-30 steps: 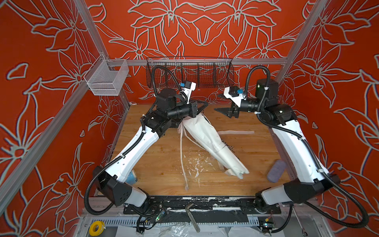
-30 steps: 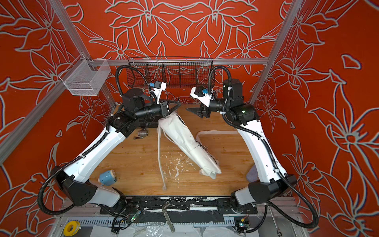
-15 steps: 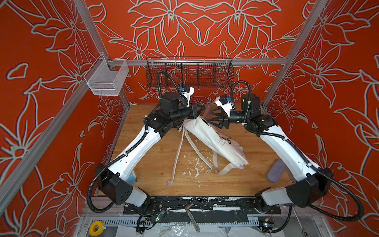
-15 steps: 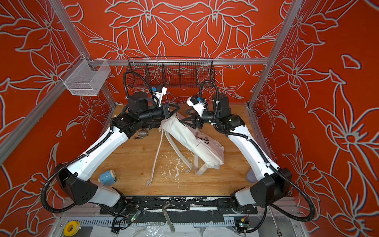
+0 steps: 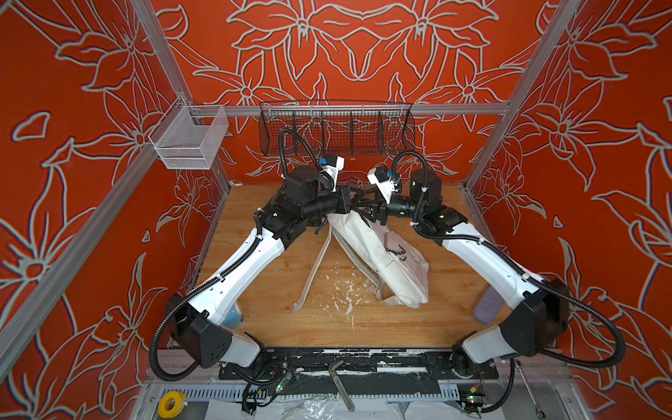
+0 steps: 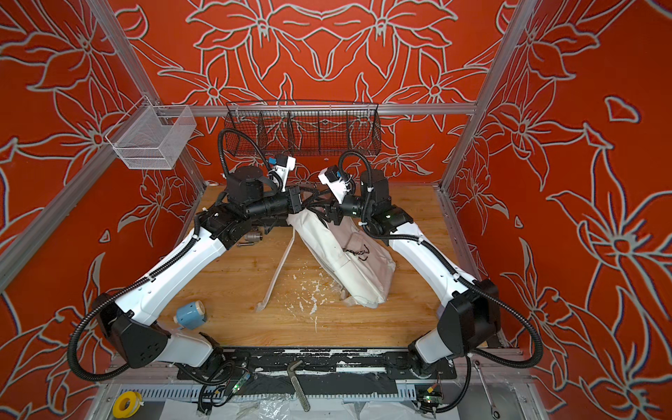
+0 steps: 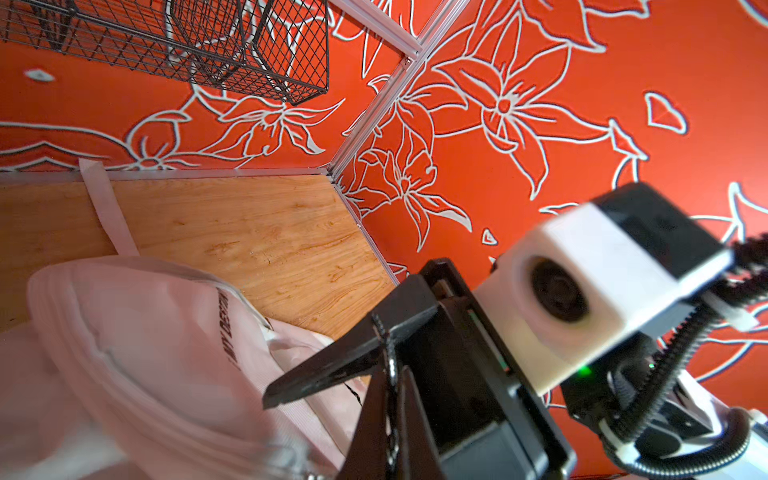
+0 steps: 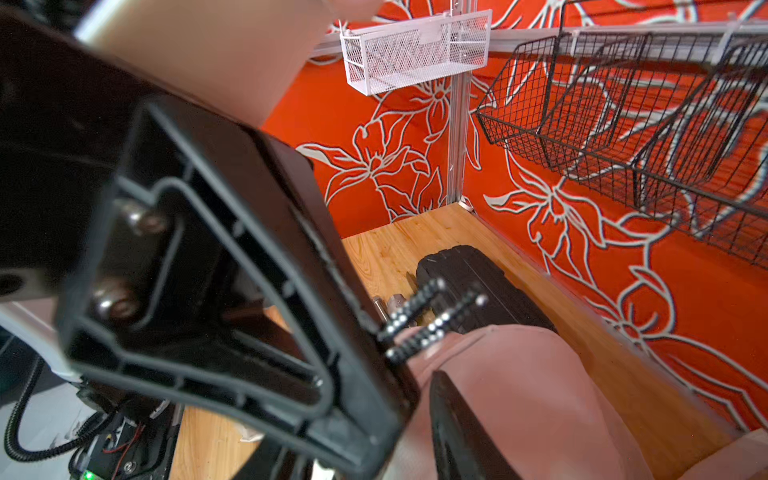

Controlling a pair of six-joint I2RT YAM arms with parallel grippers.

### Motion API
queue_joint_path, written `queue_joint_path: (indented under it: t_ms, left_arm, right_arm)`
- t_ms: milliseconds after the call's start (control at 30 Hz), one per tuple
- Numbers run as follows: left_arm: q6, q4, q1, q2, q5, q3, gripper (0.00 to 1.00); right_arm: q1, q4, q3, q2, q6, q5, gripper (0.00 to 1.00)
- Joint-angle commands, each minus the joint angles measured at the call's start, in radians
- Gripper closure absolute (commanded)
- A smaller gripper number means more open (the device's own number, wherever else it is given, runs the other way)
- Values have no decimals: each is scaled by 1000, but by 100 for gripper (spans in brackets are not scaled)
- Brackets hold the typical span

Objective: Pack books, pencil case, and school supplies into a backpack
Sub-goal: Zip the student bag at the center of the table.

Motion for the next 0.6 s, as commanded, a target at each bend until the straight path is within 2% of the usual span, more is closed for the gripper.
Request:
queue_joint_path:
  t_ms: [0,67,167,200,267,300,333,400,467,567]
  left_arm:
    - [-6,59,-9,-46,-5,13,100]
    - [5,36,-9,-52,-19,9,100]
    - [28,7,-8,-65,-42,0,100]
    - [42,-3,-8,-67,-50,-2,94]
    - [90,-42,-8,-78,-77,0,45]
    - [114,-64,-6,-86,-106,-1,17]
    - [142,-90,3,-100,-140,-8,2]
    - [164,-102,52,-145,-169,-56,3]
    - [123,-78,142,-207,-167,-148,2]
    - [20,-79,283,-244,-81,-263,3]
  right_arm:
    - [21,189,-45,1,71,51,69]
    - [30,227,-67,-8,75,75,83]
    - [35,258,-101,-26,74,89,97]
    - [36,261,-113,-31,72,89,98]
    - [36,261,-135,-41,68,93,100]
    - [36,257,-143,-43,62,92,100]
    - [35,245,-151,-46,53,90,100]
    - [36,226,-164,-48,45,73,100]
    - [36,217,-182,-47,46,72,100]
    - [36,244,-220,-42,53,74,100]
